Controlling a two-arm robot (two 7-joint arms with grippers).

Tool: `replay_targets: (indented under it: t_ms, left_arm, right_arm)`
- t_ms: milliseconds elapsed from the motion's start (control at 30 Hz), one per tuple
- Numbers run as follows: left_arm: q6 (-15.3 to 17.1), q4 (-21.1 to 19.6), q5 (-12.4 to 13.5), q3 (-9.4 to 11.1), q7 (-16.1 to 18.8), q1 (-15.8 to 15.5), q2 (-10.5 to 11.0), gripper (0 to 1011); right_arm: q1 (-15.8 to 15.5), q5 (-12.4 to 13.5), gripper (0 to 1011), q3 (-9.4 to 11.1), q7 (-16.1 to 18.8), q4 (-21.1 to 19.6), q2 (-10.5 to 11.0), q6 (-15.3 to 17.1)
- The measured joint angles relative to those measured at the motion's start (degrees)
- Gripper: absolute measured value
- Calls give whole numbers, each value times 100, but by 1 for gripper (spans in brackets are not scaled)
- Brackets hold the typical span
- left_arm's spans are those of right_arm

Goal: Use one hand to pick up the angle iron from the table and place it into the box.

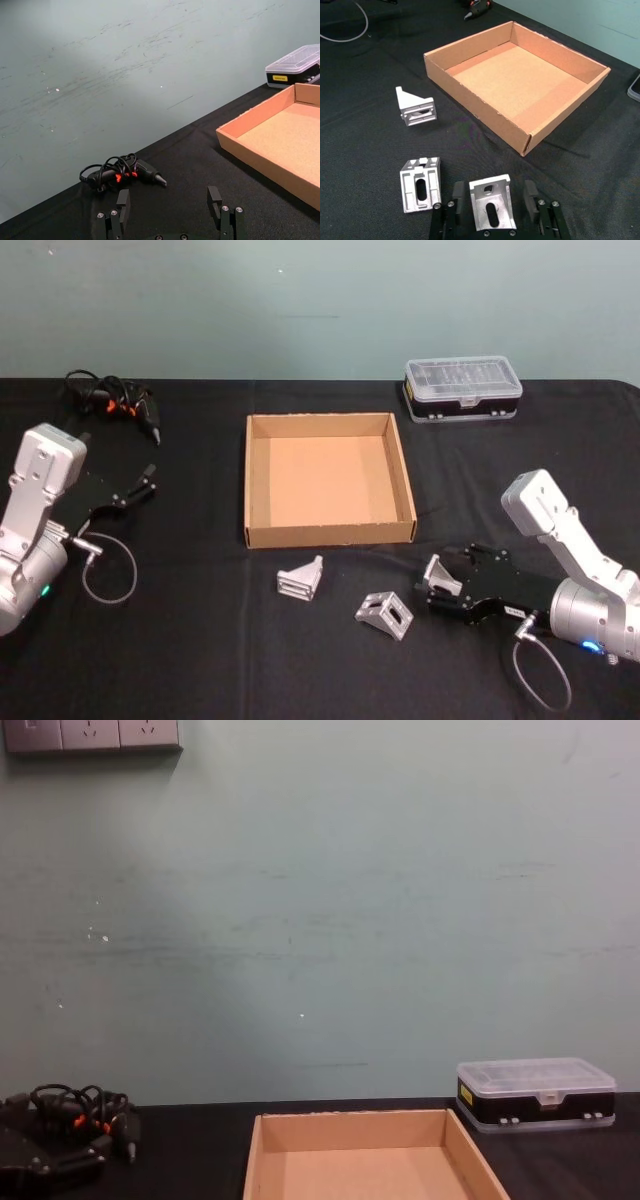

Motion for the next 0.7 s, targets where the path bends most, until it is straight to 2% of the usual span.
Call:
replay_targets:
  t_ms: [133,167,200,233,300,400,700]
  left_arm:
    - [0,0,0,0,0,0,0,1011]
    - [0,0,0,0,0,0,0,1011]
    - [0,0,0,0,0,0,0,1011]
    - [0,0,0,0,0,0,0,1011]
    - [0,0,0,0,0,0,0,1011]
    - [0,0,0,0,0,0,0,1011]
    - [0,0,0,0,0,0,0,1011]
  right_arm:
    - [-3,5,695,0,-1,-2,2,-3]
    - [-3,5,695,0,-1,-2,2,-3]
    - [-3,6,633,0,-1,-4,3,-4]
    - [-4,7,625,0,-1,-4,3,-4]
    - [-5,9,536,0,-1,-6,4,-5]
    - [-7,10,456,0,-1,-8,6,-7]
    - [-9,12,450,0,-1,-11,9,-10]
